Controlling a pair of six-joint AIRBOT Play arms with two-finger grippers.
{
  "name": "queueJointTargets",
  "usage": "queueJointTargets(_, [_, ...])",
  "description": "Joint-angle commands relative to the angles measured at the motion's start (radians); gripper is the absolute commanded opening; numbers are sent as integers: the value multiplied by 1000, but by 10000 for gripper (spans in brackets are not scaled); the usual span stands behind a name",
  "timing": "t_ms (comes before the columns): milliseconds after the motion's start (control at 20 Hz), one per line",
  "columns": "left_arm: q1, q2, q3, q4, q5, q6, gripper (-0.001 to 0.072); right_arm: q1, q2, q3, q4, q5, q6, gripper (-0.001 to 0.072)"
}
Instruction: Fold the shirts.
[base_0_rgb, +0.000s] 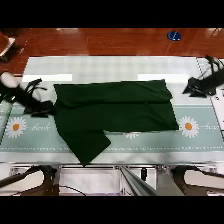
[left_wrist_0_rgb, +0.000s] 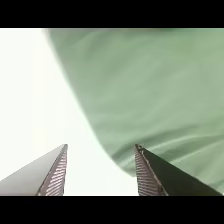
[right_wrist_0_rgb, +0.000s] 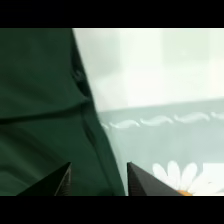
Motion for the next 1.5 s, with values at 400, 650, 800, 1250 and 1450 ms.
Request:
queueJointTargets(400, [142, 349, -613, -420, 198, 63, 510, -75, 301, -569, 374, -280, -126, 408])
queueJointTargets(650, [44, 349, -674, -476, 230, 63, 509, -76, 301, -569, 394, -285, -123, 408])
queueJointTargets(800, [-74, 349, -694, -530, 377, 11, 445, -144, 301, -565, 403, -271, -120, 408])
queueJointTargets(1250, [-178, 349, -690, -562, 428, -9, 23, -318, 300, -663, 173, -23, -59, 408])
queueJointTargets(1450, [-178, 349, -690, -562, 425, -9, 23, -233, 249, -673, 228, -85, -66, 408])
